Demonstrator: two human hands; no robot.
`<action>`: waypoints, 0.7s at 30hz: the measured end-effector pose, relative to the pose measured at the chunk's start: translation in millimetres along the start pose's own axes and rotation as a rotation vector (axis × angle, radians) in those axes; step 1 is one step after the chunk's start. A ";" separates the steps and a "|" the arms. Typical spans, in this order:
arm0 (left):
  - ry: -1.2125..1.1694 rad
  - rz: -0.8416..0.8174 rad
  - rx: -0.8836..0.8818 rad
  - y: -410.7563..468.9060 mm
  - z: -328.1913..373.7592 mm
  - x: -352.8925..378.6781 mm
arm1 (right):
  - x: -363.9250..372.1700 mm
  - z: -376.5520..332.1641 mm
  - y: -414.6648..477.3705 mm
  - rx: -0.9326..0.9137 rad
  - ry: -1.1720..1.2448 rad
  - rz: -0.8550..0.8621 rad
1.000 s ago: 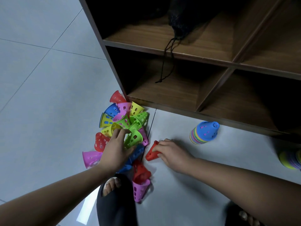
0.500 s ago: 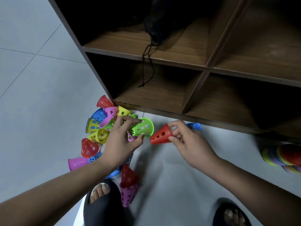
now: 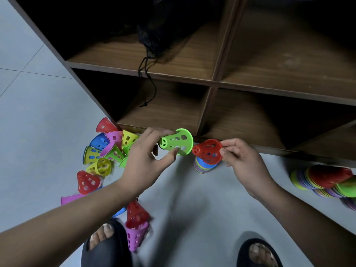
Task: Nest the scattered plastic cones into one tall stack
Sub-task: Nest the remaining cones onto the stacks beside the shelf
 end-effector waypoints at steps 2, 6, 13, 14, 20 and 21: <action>-0.019 -0.003 0.026 2.2 7.1 6.6 | -3.3 17.6 4.8 0.080 0.053 0.034; -0.027 -0.096 0.098 7.8 19.4 29.3 | -1.4 42.7 12.2 0.175 0.109 0.069; 0.003 -0.244 0.161 13.9 28.4 70.7 | 6.9 58.7 14.2 0.200 0.002 0.019; 0.012 -0.262 0.166 15.2 27.2 76.5 | 7.0 59.8 13.7 0.201 -0.009 0.020; 0.043 -0.330 0.145 21.0 19.5 101.0 | 14.0 72.3 -2.1 0.245 -0.036 0.032; 0.044 -0.343 0.142 19.9 17.4 103.3 | 15.1 75.3 -6.4 0.259 -0.036 0.034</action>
Point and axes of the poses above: each hand's wrist, its own y-axis towards the middle knuckle, its own x-axis out of the palm, z = x × y, the point moved 7 cm from there along y, towards the middle knuckle, and after that the axes turned 5 degrees about -y, right-handed, at the moved point
